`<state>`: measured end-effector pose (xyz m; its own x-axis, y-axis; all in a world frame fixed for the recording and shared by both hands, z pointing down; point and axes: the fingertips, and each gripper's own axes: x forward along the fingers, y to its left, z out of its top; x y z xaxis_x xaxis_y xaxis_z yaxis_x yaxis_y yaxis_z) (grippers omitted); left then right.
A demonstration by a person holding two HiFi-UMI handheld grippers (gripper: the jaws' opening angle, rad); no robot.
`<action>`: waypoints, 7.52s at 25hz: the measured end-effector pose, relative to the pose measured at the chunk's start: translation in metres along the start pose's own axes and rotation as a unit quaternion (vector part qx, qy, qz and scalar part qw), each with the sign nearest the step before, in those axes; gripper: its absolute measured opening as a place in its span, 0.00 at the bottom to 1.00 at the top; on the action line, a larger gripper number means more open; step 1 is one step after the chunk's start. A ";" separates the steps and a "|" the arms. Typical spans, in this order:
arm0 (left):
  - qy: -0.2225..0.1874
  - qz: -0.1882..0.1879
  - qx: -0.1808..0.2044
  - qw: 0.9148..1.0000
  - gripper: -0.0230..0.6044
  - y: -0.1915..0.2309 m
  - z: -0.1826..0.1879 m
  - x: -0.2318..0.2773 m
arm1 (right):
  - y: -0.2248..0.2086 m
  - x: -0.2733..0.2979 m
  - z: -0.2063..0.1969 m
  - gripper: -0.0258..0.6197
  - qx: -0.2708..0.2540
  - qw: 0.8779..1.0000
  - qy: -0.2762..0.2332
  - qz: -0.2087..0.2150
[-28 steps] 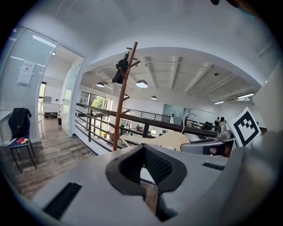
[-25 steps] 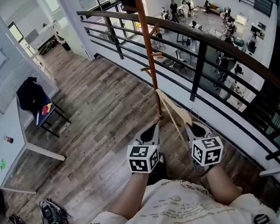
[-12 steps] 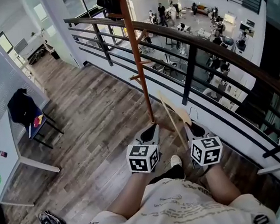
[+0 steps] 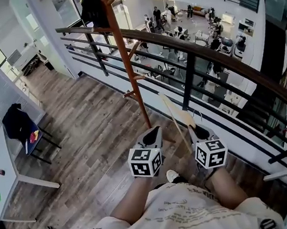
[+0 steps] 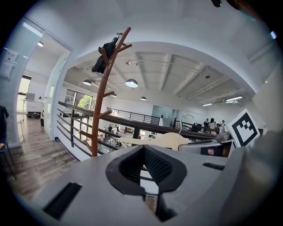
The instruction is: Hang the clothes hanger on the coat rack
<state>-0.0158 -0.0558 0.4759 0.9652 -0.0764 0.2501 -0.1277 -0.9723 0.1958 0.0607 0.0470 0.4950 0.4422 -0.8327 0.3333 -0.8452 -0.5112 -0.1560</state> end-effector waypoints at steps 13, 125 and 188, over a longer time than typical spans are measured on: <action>-0.001 0.013 -0.009 1.000 0.04 0.044 0.025 0.080 | -0.036 0.081 0.036 0.12 -0.011 1.000 0.002 0.014; -0.051 0.373 -0.113 0.919 0.04 0.152 0.045 0.084 | 0.066 0.349 0.171 0.12 -0.243 0.924 -0.006 0.296; -0.055 0.313 -0.090 0.944 0.04 0.149 0.061 0.130 | -0.002 0.275 0.124 0.04 -0.124 0.937 -0.006 0.326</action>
<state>0.1044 -0.2245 0.4793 0.7036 -0.6562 0.2725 -0.7087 -0.6757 0.2029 0.2212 -0.2070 0.4715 -0.1906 -0.9538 0.2323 -0.9800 0.1710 -0.1018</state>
